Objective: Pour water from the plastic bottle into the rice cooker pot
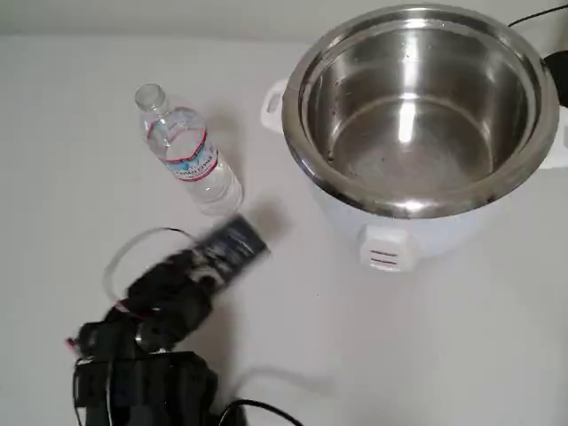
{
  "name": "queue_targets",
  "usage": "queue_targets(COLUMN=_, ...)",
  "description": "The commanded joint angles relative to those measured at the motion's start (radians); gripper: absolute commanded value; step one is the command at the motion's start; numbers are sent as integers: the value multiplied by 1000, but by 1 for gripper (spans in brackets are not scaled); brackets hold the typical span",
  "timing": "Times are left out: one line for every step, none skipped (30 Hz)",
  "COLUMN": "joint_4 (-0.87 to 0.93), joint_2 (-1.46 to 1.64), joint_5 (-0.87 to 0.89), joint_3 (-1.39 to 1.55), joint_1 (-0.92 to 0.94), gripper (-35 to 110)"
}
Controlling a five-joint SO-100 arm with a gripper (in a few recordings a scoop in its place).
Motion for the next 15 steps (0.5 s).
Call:
queue_targets(joint_4=-158, joint_2=8, joint_5=-229, joint_3=-55, joint_1=-41, gripper=30)
queue_targets(joint_4=-209, joint_2=6, joint_5=-288, joint_3=-31, joint_1=-32, gripper=32)
queue_targets(joint_4=-273, joint_2=6, joint_5=-353, joint_3=3, joint_1=-14, gripper=34)
queue_targets(joint_4=-351, joint_2=5, joint_5=-414, joint_3=48, joint_1=9, gripper=37)
queue_targets(joint_4=-446, joint_2=5, joint_5=-479, joint_3=103, joint_1=37, gripper=40)
queue_targets(joint_4=-558, joint_2=5, joint_5=-552, joint_3=167, joint_1=64, gripper=43)
queue_targets(joint_4=-595, joint_2=-31, joint_5=-580, joint_3=172, joint_1=77, gripper=45)
queue_targets(joint_4=-640, joint_2=-67, joint_5=-600, joint_3=172, joint_1=83, gripper=48)
queue_targets(joint_4=-681, joint_2=-91, joint_5=-620, joint_3=172, joint_1=86, gripper=49)
queue_targets(joint_4=-736, joint_2=-118, joint_5=-627, joint_3=172, joint_1=89, gripper=50)
queue_targets(joint_4=-816, joint_2=-173, joint_5=-647, joint_3=172, joint_1=95, gripper=51)
queue_targets(joint_4=-927, joint_2=-267, joint_5=-680, joint_3=172, joint_1=104, gripper=52)
queue_targets(joint_4=-1057, joint_2=-383, joint_5=-709, joint_3=172, joint_1=118, gripper=53)
queue_targets(joint_4=-1184, joint_2=-505, joint_5=-735, joint_3=167, joint_1=135, gripper=54)
queue_targets(joint_4=-1305, joint_2=-621, joint_5=-742, joint_3=156, joint_1=150, gripper=55)
